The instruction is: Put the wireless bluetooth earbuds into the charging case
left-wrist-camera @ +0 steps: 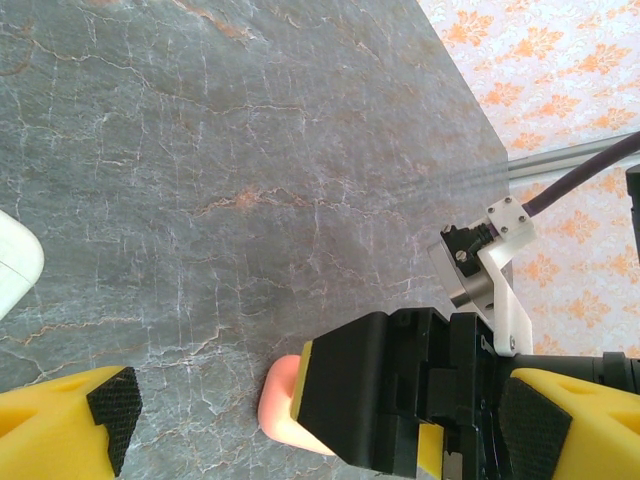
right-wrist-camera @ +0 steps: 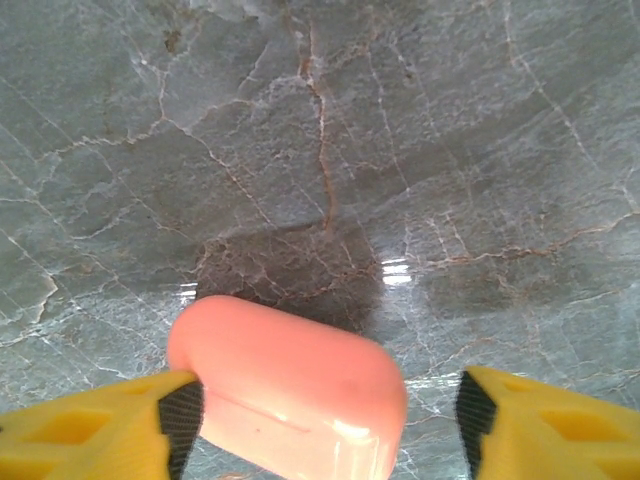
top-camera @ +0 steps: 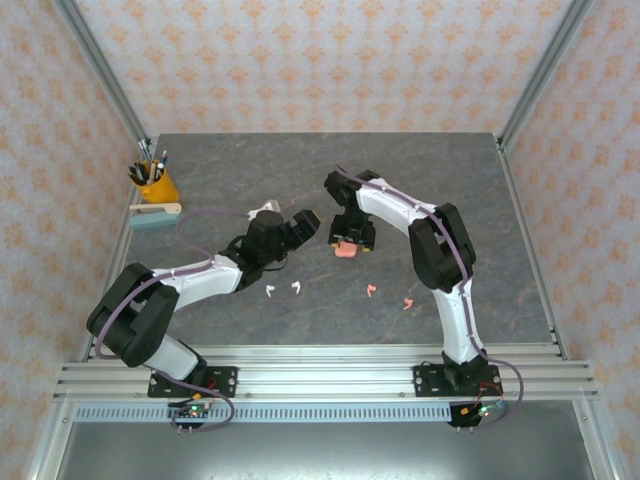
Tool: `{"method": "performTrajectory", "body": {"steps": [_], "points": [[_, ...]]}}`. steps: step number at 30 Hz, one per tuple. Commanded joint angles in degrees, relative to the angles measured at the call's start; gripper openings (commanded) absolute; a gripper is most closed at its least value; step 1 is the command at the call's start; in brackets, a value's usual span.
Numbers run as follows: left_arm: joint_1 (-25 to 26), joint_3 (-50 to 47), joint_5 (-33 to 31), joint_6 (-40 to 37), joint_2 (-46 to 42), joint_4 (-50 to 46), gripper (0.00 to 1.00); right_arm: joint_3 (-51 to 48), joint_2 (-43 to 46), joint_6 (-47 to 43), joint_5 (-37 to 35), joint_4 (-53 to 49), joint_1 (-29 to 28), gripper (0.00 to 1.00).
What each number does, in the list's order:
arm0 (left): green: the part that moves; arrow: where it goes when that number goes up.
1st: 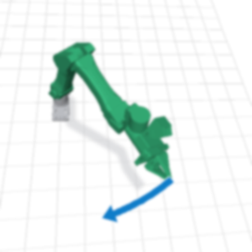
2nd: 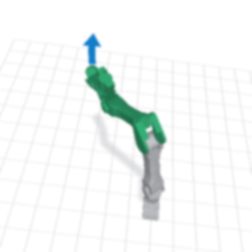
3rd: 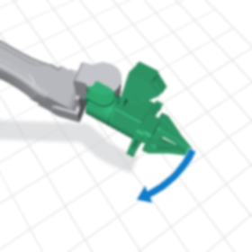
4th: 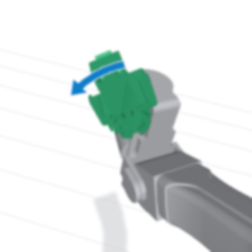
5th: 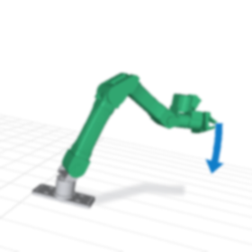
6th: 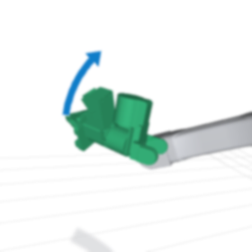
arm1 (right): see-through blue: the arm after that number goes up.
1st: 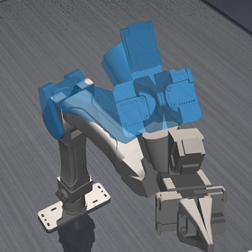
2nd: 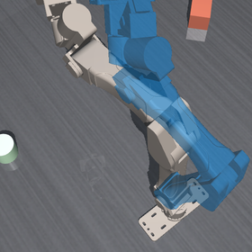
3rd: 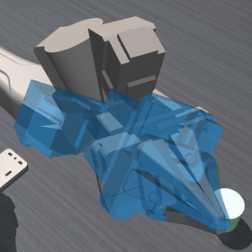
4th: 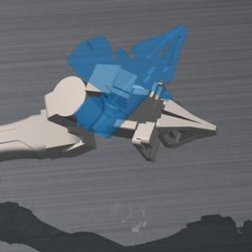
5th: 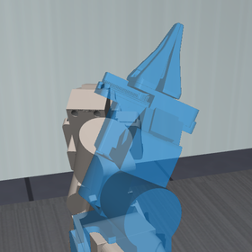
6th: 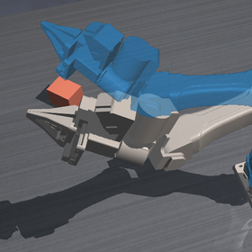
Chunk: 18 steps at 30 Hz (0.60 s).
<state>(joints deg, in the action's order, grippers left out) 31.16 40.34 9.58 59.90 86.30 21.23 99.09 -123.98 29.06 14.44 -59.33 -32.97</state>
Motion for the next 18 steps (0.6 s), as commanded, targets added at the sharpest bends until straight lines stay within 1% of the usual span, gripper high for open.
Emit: {"method": "performTrajectory", "body": {"steps": [1,2,5,13,18], "points": [[0.51,1.59,-1.41,-0.91,-0.08,0.82,0.95,-2.19,-2.24,0.13,-3.17,-2.66,-0.38,0.79],[0.52,1.54,-1.41,-0.91,-0.13,0.83,0.95,-2.32,-1.86,0.25,-2.91,-2.46,-0.36,0.82],[0.51,1.59,-1.41,-0.90,0.07,1.00,0.95,-2.40,-1.05,0.36,-2.64,-2.28,-0.34,0.85],[0.49,1.50,-1.32,-0.84,0.09,1.18,0.95,-1.89,0.20,1.18,-2.51,-2.81,-0.34,0.86],[0.54,1.35,-1.32,-0.72,0.01,1.44,0.95,-1.01,0.04,3.83,-1.98,-4.01,-0.34,0.86]]}}
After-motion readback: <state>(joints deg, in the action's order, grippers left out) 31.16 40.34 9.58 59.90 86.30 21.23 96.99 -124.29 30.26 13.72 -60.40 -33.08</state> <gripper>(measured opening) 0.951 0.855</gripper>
